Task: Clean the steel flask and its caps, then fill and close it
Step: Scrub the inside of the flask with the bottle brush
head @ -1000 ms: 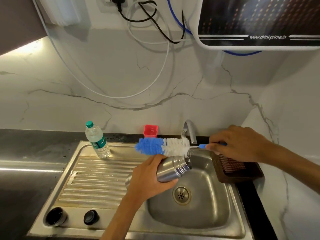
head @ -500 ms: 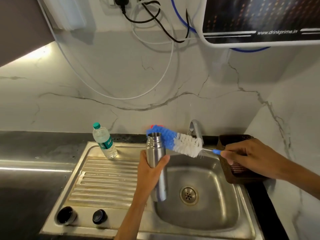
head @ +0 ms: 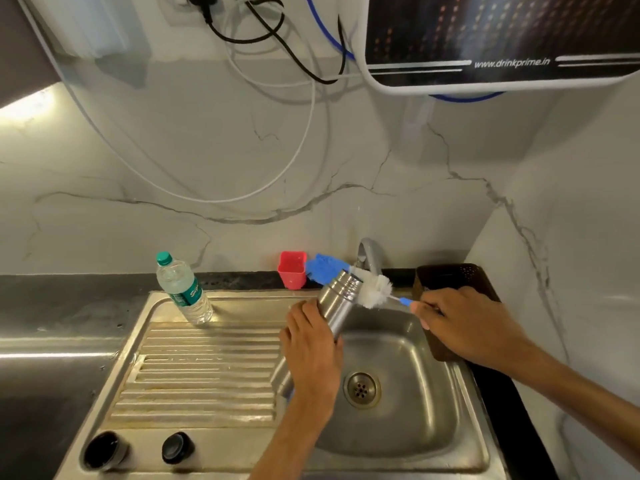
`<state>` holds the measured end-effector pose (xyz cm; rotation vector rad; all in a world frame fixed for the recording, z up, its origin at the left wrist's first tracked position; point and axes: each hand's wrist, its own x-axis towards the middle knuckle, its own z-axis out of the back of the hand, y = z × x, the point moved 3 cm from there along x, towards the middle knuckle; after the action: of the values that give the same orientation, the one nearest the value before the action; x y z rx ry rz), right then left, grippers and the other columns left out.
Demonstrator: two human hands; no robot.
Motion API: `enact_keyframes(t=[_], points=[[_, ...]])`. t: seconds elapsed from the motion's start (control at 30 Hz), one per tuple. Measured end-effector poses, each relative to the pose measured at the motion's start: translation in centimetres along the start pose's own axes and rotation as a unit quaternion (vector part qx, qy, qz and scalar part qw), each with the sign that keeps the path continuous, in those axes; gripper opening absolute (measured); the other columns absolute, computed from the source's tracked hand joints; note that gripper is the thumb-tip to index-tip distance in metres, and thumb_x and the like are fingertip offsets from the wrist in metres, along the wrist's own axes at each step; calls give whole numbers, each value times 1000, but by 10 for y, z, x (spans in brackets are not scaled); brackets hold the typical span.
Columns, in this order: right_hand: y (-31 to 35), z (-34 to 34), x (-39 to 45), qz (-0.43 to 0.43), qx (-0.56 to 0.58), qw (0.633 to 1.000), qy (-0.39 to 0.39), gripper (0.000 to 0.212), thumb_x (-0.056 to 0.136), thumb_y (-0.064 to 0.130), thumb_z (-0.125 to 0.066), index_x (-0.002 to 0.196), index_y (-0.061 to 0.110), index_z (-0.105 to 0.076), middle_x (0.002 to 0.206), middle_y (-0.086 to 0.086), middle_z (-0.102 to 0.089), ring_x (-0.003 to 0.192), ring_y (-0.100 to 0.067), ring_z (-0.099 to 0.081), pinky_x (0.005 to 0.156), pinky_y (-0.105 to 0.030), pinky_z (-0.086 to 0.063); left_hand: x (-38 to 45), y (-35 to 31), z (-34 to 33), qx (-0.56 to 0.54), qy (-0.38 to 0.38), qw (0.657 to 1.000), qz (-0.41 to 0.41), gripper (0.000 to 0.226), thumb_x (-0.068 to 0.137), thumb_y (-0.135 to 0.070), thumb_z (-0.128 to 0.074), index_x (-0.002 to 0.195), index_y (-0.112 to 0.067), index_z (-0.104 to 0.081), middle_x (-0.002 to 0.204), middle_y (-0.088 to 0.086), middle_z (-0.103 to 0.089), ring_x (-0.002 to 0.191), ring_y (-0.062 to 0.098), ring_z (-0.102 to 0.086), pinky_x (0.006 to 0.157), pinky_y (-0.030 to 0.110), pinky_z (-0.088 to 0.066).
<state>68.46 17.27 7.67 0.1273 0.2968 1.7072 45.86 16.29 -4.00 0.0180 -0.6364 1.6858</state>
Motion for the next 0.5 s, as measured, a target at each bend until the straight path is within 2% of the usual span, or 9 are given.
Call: enact_keyframes(t=[0.07, 0.2, 0.23, 0.33, 0.4, 0.5], points=[[2, 1, -1, -26, 21, 999, 16, 37, 105, 48, -44, 82, 26, -62, 74, 7, -64, 66, -9, -61, 66, -31, -51, 1, 6, -4, 22, 1, 1000, -5, 97, 37, -20, -107, 119, -5, -58, 109, 17, -65, 94, 33, -68, 77, 47, -60], [13, 3, -21, -11, -11, 999, 40, 37, 107, 49, -38, 83, 27, -56, 76, 5, -65, 63, -8, -60, 62, -25, -51, 23, 35, -5, 67, 1, 995, 69, 92, 46, -13, -104, 121, -6, -50, 110, 17, -62, 95, 33, -63, 78, 48, -57], [14, 2, -22, -8, -18, 999, 41, 37, 108, 48, -37, 84, 27, -56, 76, 5, -64, 61, -8, -59, 59, -24, -49, 24, 35, -4, 62, 3, 996, 62, 93, 45, -16, -104, 121, -6, -51, 110, 17, -62, 95, 33, -64, 79, 47, -57], [14, -8, -9, -27, -12, 999, 44, 37, 108, 45, -37, 85, 25, -58, 76, 4, -63, 63, -8, -59, 57, -24, -43, 5, 10, 1, 25, -2, 999, -29, 96, 38, -22, -106, 119, -7, -56, 108, 14, -65, 92, 31, -67, 76, 47, -59], [13, -18, -3, -33, 16, 998, 58, 36, 109, 44, -38, 87, 25, -60, 75, 4, -63, 61, -8, -58, 59, -24, -42, -6, -2, 0, -15, 2, 999, -45, 96, 37, -26, -106, 117, -9, -56, 106, 11, -65, 90, 30, -68, 74, 45, -60], [13, -22, -9, -31, 44, 997, 52, 36, 109, 44, -39, 85, 26, -59, 72, 3, -62, 58, -7, -55, 56, -22, -40, 5, 17, -7, -48, 24, 997, 53, 93, 47, -27, -104, 119, -11, -48, 112, 12, -61, 96, 31, -67, 76, 46, -60]])
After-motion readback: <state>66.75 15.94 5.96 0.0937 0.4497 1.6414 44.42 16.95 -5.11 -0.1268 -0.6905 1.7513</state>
